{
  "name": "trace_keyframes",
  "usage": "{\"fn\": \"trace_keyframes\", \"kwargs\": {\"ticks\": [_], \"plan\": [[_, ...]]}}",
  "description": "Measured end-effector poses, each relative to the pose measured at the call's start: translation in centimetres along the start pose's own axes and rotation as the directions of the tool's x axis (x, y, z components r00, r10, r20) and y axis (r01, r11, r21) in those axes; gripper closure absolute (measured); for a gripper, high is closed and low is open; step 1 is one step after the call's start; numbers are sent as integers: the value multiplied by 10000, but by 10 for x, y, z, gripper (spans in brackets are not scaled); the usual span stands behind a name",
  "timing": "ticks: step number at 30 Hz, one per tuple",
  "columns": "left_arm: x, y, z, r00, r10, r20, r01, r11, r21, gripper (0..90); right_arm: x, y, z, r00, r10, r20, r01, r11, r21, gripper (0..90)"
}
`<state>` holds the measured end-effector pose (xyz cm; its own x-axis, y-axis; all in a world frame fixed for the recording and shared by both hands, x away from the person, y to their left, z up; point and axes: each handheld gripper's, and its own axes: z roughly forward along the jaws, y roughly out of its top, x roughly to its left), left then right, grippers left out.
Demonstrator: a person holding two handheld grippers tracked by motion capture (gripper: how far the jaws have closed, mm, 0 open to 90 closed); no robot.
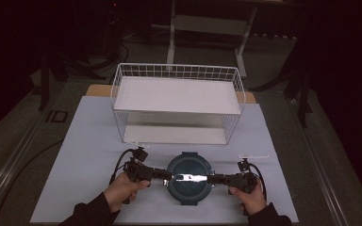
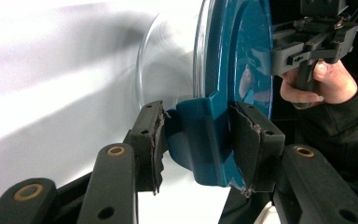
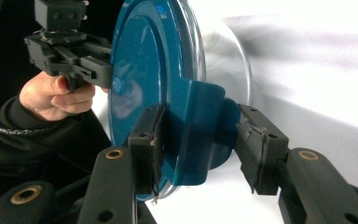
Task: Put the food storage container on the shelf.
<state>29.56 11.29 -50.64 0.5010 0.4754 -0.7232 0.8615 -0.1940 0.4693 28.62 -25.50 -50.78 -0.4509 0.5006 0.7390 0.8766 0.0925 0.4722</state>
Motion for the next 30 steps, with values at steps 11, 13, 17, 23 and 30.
{"fn": "trace_keyframes", "kwargs": {"ticks": [11,13,17,23,30], "plan": [[-9,-8,-3,9993,42,-384,-58,9991,-418,563,9,-1,-1,9998,40,217,-40,10000,-6,556],[-9,-9,-4,9989,115,-445,-136,9988,-471,563,9,-1,-1,9998,55,214,-55,10000,-24,556],[-8,-5,-11,9984,222,-526,-255,9977,-627,567,13,3,2,9993,-288,243,289,9996,-54,559],[-8,3,-22,9969,467,-635,-526,9941,-950,567,18,16,6,9976,-669,186,674,9974,-245,560],[-7,12,-31,9945,710,-767,-810,9874,-1362,566,25,32,9,9931,-1142,250,1154,9919,-522,560]]}}
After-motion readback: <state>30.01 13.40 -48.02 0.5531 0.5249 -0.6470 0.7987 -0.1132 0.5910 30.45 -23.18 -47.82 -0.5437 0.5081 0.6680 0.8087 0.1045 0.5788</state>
